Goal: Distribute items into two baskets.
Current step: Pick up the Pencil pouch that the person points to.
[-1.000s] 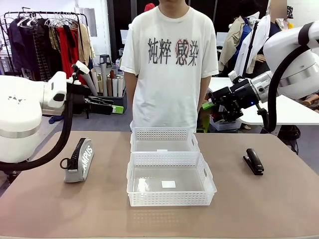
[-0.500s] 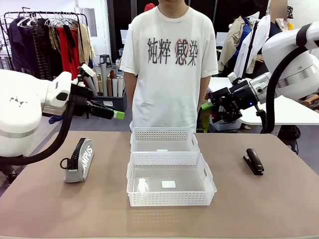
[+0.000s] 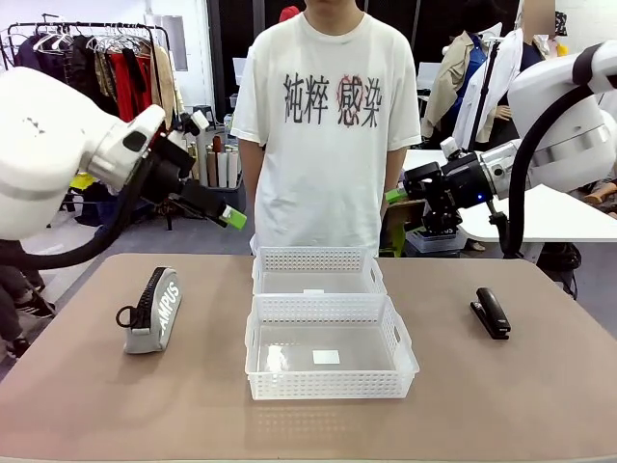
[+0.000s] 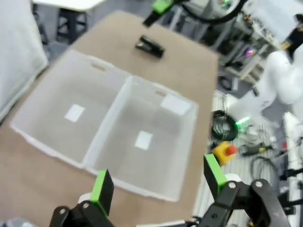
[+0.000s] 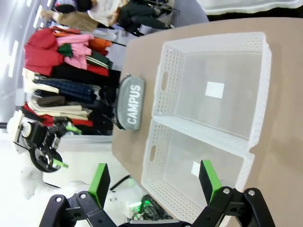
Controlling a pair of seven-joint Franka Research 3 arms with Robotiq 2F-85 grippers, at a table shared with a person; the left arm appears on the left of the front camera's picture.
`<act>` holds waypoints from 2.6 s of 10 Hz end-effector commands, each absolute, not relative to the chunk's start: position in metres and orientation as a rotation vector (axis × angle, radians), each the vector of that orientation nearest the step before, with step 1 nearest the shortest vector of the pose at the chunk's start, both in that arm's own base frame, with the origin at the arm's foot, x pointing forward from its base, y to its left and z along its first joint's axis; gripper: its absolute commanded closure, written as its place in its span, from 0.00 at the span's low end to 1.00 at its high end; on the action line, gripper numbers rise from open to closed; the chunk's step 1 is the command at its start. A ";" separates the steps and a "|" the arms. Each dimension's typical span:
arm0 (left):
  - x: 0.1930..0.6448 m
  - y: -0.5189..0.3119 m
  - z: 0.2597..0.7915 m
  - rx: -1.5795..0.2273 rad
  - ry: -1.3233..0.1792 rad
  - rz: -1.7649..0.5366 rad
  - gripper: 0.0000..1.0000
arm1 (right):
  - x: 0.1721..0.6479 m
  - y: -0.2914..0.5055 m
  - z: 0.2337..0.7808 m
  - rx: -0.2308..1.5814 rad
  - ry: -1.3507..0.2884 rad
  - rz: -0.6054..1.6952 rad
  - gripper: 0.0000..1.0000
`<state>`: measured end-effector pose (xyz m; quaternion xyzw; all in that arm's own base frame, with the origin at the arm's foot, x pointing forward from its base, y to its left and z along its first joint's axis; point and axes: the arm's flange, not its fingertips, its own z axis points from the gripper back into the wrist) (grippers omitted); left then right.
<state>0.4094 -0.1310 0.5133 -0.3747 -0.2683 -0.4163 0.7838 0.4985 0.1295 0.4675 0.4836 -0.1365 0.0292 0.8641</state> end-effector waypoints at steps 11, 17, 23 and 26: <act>0.427 -0.143 0.505 -1.249 -0.248 -0.635 0.00 | 0.529 0.121 0.488 1.308 -0.319 -0.039 0.00; 0.480 -0.140 0.511 -1.631 0.044 -0.454 0.00 | 0.552 0.109 0.516 1.453 -0.159 -0.129 0.00; 0.510 -0.113 0.529 -1.617 0.094 -0.379 0.00 | 0.565 0.092 0.539 1.483 -0.069 -0.139 0.00; 0.509 -0.100 0.543 -1.592 0.038 -0.196 0.00 | 0.561 0.086 0.549 1.479 -0.061 -0.117 0.00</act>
